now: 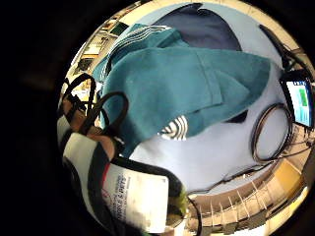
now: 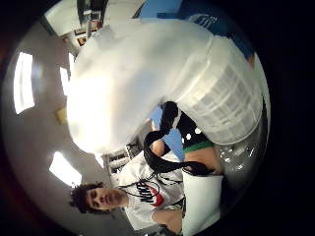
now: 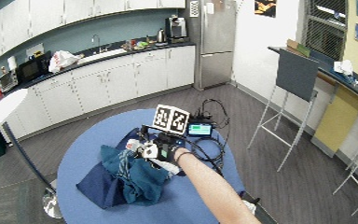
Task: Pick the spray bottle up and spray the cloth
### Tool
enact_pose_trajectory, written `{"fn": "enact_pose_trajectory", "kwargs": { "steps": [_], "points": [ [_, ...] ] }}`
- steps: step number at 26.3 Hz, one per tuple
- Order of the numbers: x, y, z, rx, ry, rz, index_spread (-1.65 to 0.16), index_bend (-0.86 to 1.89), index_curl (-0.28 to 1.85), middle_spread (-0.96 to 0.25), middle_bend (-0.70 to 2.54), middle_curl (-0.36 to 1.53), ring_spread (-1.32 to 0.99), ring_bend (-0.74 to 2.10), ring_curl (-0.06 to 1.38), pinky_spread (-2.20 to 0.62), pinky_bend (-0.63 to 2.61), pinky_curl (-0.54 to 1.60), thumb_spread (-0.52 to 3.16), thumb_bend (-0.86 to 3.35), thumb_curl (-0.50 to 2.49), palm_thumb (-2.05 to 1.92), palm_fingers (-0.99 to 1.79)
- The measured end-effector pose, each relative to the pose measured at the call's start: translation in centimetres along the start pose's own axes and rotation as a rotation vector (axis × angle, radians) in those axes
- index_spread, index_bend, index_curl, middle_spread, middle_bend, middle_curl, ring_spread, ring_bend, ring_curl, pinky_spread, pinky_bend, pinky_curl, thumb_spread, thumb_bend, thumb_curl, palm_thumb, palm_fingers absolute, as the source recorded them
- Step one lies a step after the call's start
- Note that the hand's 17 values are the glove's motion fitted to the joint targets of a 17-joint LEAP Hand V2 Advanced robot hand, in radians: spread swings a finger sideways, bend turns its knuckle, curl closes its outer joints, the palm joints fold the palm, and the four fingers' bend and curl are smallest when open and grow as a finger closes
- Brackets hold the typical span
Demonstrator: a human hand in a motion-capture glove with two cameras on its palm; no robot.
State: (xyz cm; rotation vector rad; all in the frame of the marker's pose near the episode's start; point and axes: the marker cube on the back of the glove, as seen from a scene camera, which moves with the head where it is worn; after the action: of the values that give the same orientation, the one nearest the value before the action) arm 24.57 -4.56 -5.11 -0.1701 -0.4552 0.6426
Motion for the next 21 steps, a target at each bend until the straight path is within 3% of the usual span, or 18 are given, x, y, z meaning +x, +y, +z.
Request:
{"fn": "enact_pose_trajectory", "kwargs": {
  "steps": [11,21],
  "points": [
    [-1.1,0.3,0.3,0.04,-0.036,-0.06,-0.13,0.16,0.41,-0.07,0.67,0.47,-0.11,0.71,0.43,-0.06,0.45,0.34,1.15,-0.02,0.44,0.69,1.33],
    [-7.9,2.6,0.8,0.306,-0.299,-0.418,-0.13,0.15,0.41,-0.05,0.64,0.47,-0.09,0.71,0.43,-0.06,0.47,0.35,1.16,-0.02,0.44,0.68,1.29]
  ]
}}
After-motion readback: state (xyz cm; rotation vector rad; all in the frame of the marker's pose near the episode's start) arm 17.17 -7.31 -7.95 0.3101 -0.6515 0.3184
